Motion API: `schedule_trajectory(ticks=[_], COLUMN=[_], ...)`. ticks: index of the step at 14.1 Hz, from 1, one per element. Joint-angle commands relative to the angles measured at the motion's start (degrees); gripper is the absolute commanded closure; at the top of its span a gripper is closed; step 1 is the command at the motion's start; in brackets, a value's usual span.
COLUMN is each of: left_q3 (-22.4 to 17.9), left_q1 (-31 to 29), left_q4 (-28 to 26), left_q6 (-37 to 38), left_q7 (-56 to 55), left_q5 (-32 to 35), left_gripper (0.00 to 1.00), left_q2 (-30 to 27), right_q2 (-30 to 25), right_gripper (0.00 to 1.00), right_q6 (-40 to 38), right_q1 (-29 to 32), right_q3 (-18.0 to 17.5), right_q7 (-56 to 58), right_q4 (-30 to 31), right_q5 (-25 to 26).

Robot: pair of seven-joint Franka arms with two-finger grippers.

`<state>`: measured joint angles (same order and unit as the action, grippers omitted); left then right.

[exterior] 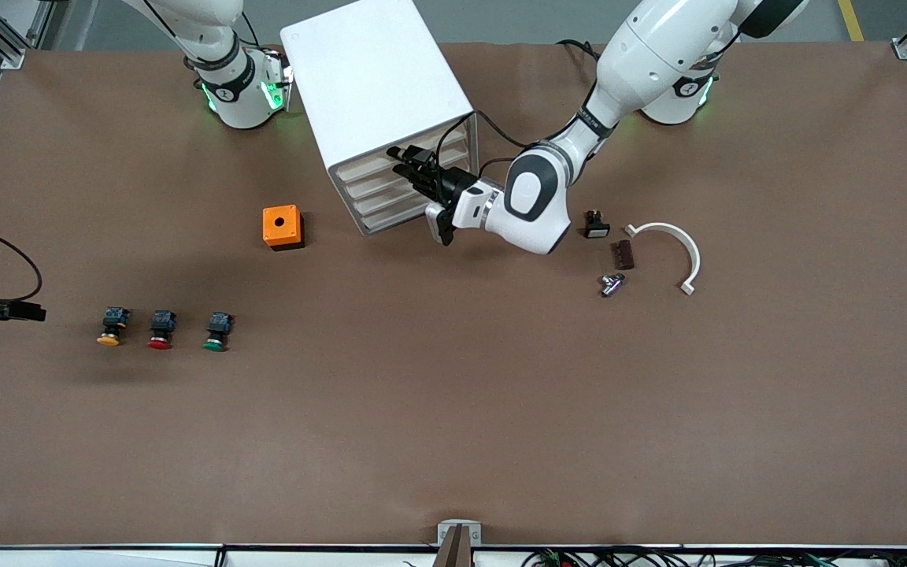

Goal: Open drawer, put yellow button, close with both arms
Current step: 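Grasp the drawer front with the left gripper while the right gripper reaches the yellow button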

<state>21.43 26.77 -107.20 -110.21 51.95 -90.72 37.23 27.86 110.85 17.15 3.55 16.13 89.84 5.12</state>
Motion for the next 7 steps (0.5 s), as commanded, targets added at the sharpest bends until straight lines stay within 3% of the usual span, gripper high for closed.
schedule_trajectory(ticks=[1, 3, 7], left_q3=[1.77, 2.29, 2.47], left_q1=[-0.41, 0.03, -0.32], left_q4=[-3.36, -3.63, -3.8], left_q6=[-0.88, -1.58, -1.67], left_q7=[1.05, 1.13, 2.89], left_q5=[-3.23, -4.55, -4.64], left_gripper=[0.49, 0.55, 0.62], left_q2=[-3.3, -3.56, -3.39], right_q2=[-0.97, -1.05, -1.05], right_gripper=[0.0, 0.0, 0.0], right_q6=[2.87, 3.75, 12.79], right_q1=[0.7, 0.17, 0.08], right_q3=[-0.83, -0.91, -1.09], right_q7=[0.49, 0.48, 0.48], right_q4=[4.28, 6.91, 13.34], right_q5=[0.42, 0.32, 0.06])
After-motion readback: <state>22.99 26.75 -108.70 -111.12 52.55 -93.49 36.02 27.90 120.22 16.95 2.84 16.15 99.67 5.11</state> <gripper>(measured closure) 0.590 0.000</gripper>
